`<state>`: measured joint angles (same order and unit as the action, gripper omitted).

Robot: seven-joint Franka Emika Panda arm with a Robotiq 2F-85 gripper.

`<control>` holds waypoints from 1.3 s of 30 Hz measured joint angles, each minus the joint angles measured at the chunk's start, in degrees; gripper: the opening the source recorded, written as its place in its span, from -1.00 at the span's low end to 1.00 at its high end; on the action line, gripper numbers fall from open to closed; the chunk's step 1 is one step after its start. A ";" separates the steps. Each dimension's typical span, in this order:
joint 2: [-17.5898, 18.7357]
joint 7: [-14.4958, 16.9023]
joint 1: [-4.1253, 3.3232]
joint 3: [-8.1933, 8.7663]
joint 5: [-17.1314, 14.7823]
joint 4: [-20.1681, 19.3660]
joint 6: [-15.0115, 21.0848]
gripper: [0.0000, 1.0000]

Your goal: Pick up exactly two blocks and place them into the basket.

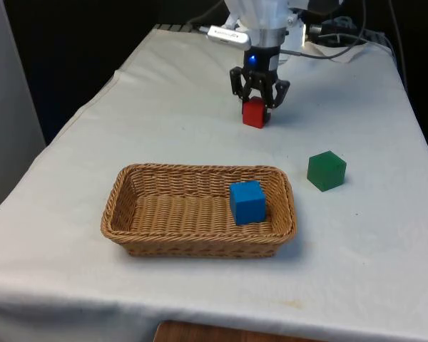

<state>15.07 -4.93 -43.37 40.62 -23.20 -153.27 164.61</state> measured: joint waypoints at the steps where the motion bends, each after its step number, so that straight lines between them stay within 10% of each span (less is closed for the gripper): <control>1: -0.23 -0.06 0.00 0.11 0.00 -0.06 0.00 -1.00; 39: -4.41 -5.16 -0.57 0.34 0.06 4.24 -1.26 -1.00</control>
<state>10.66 -10.08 -43.95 40.97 -23.15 -149.03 163.35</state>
